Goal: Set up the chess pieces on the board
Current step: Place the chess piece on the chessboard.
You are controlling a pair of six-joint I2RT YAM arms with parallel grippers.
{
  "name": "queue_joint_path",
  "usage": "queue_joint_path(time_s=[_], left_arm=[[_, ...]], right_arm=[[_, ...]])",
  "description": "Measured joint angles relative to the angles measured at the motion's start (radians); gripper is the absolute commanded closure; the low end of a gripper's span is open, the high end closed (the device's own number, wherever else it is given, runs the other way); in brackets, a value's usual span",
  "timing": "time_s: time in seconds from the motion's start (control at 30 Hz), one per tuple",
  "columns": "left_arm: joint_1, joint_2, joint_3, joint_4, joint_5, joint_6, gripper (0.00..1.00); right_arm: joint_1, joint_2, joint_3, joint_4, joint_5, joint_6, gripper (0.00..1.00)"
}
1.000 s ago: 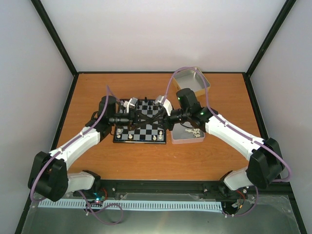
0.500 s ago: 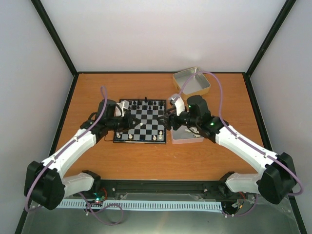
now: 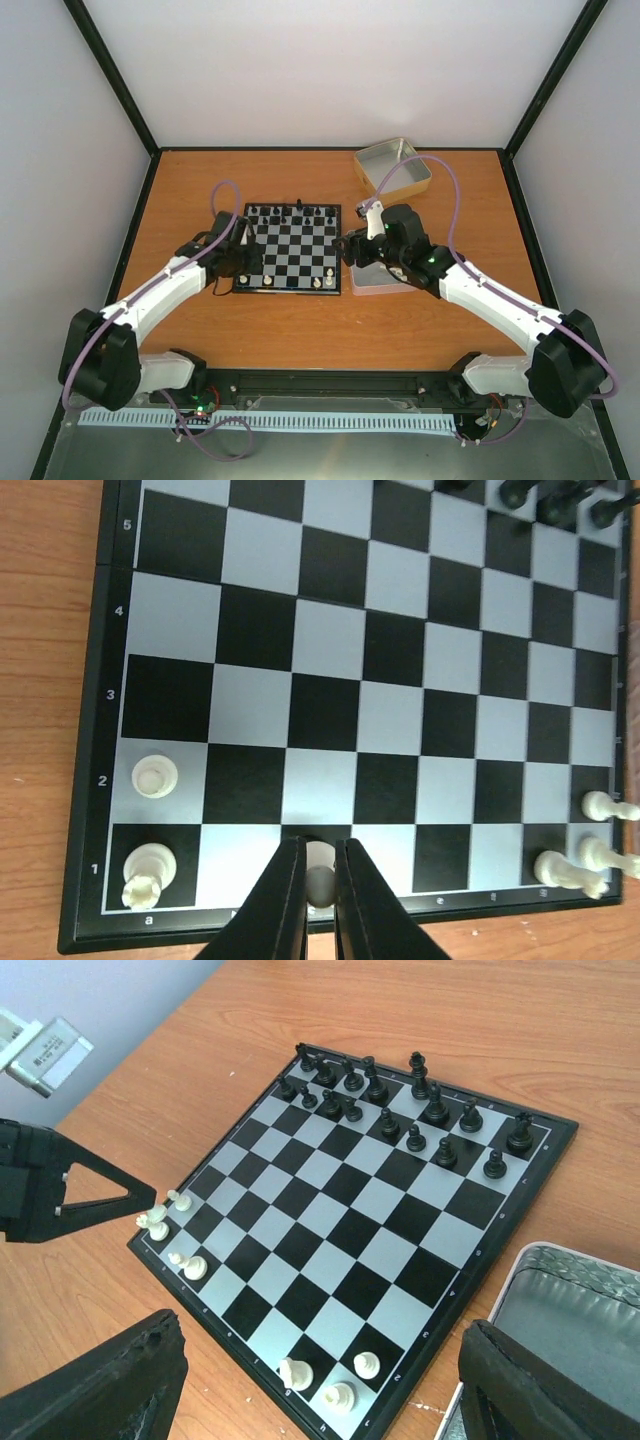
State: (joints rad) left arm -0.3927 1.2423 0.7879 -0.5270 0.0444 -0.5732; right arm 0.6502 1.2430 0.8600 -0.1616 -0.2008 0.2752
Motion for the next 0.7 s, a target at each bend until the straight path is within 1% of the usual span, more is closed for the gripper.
queue_joint_path(time_s=[0.33, 0.7], left_arm=[[0.0, 0.135, 0.0, 0.032, -0.031, 0.01, 0.99], [0.0, 0.216, 0.0, 0.069, -0.059, 0.026, 0.99]], right_arm=[[0.0, 0.008, 0.0, 0.001, 0.014, 0.003, 0.26], [0.0, 0.01, 0.0, 0.001, 0.027, 0.003, 0.26]])
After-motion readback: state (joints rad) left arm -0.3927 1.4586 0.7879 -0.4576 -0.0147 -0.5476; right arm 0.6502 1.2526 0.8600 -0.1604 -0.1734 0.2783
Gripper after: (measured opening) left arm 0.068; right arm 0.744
